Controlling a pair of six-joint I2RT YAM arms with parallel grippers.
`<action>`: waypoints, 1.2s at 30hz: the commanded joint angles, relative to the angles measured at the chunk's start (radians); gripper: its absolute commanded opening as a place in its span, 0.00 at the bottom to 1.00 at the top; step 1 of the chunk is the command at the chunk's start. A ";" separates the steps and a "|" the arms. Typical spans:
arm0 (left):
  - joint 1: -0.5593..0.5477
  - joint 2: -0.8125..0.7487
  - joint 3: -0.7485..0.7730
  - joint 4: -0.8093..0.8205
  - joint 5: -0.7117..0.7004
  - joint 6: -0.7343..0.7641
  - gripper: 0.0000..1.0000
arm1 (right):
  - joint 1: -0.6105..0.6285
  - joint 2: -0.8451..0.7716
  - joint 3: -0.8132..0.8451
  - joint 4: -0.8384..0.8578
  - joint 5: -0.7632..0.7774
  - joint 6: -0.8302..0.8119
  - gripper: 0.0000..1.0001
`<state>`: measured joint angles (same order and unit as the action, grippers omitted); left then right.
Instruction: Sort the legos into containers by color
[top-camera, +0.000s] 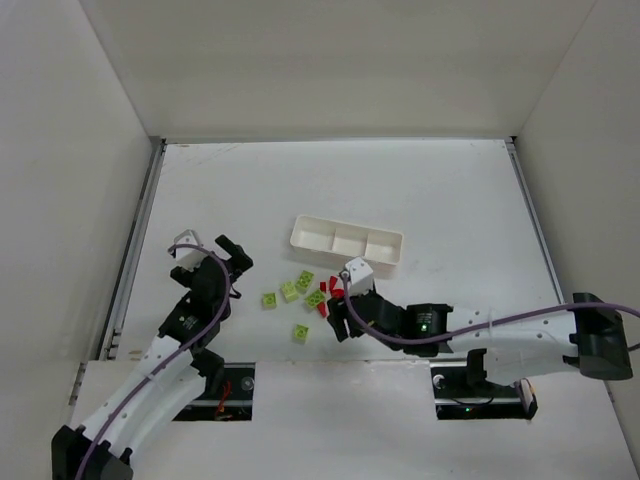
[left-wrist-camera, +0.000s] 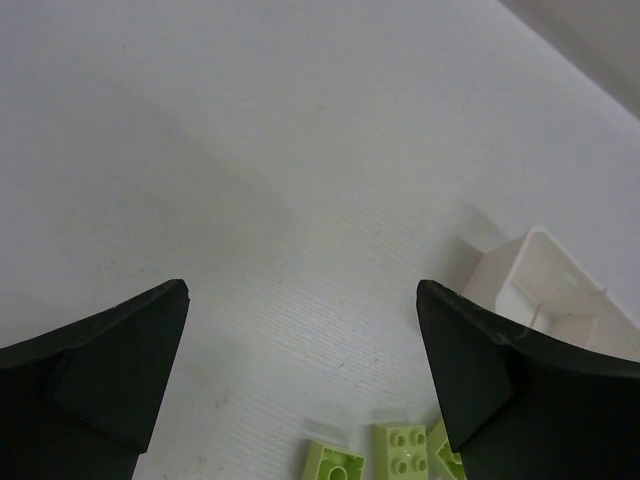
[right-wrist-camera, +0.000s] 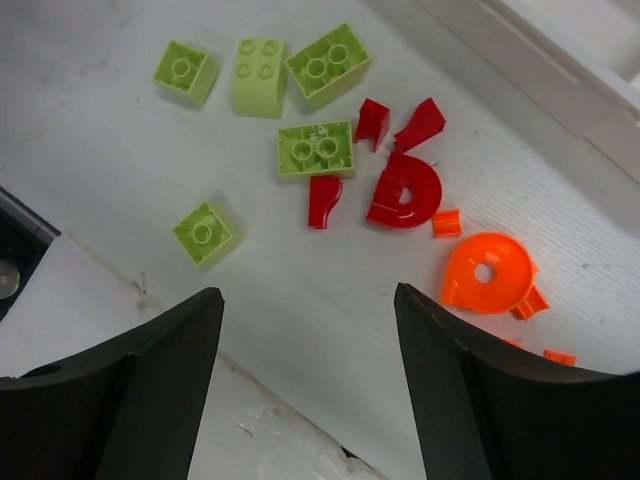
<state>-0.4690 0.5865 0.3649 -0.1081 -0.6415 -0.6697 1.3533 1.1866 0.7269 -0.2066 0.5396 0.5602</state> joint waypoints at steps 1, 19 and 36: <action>-0.004 -0.068 -0.017 0.060 -0.056 0.019 1.00 | 0.045 0.059 0.065 0.114 -0.026 -0.043 0.65; -0.124 -0.082 -0.133 0.232 -0.115 0.019 0.33 | 0.145 0.471 0.255 0.121 0.091 0.136 0.78; -0.116 0.055 -0.185 0.384 0.026 0.015 0.64 | 0.045 0.642 0.292 0.210 -0.012 0.139 0.71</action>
<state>-0.5877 0.6247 0.1944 0.1879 -0.6491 -0.6479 1.3991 1.7935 0.9710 -0.0673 0.5526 0.6987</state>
